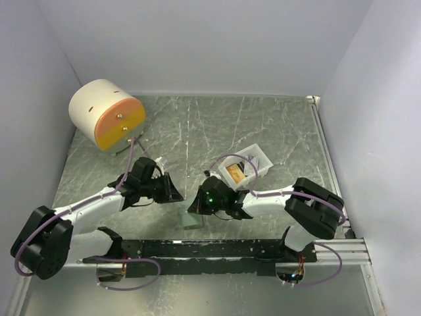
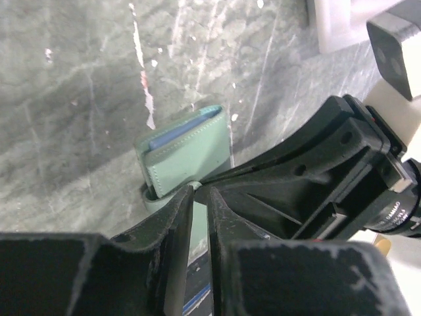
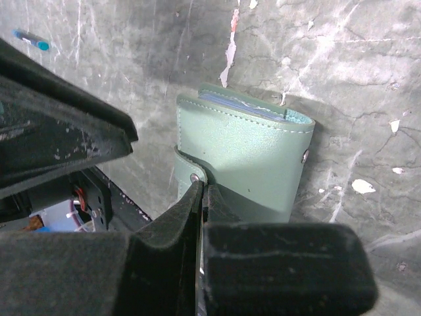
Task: Put the credit cards into the card holder
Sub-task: Close the card holder at the center of the board.
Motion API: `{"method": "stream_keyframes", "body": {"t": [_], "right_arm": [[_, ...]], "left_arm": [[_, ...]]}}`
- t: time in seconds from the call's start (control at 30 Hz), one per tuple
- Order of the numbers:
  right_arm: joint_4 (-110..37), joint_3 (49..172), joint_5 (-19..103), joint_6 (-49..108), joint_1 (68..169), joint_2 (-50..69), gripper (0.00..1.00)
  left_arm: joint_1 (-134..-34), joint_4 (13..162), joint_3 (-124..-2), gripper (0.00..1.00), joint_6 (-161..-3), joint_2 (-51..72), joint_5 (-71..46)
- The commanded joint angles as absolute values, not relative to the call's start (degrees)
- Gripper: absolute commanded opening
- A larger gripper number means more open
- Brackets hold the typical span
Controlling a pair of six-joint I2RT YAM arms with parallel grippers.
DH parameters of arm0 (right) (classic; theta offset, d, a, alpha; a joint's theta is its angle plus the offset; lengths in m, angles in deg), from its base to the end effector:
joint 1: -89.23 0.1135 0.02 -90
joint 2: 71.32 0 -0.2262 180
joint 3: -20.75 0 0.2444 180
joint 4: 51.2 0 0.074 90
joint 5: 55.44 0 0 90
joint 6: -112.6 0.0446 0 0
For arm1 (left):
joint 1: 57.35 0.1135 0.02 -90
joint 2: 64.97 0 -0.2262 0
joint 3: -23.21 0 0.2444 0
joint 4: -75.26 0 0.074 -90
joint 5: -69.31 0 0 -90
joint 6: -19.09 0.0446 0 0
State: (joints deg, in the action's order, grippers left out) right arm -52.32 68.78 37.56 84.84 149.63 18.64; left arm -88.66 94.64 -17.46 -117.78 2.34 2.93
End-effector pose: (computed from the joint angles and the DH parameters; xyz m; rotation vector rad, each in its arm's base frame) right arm 0.1419 0.2545 0.0989 0.0105 2.5704 1.0644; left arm 0.1880 -0.1353 0.1300 -0.1337 2.5919 -1.0782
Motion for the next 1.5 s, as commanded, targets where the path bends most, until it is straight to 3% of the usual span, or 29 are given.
{"method": "stream_keyframes", "body": {"t": [0.0, 0.5, 1.47], "right_arm": [[-47.9, 68.8, 36.5, 85.3, 149.9, 19.8, 0.0], [-47.7, 69.6, 36.2, 85.5, 149.9, 15.8, 0.0], [-47.1, 67.9, 37.5, 88.1, 150.0, 16.9, 0.0]], "left_arm": [[-90.6, 94.9, -18.2, 0.24, -118.9, 1.2, 4.8], [-92.5, 90.7, -17.3, 0.22, -117.4, 10.6, 3.6], [-92.6, 90.5, -15.8, 0.23, -117.7, 9.1, 2.2]]}}
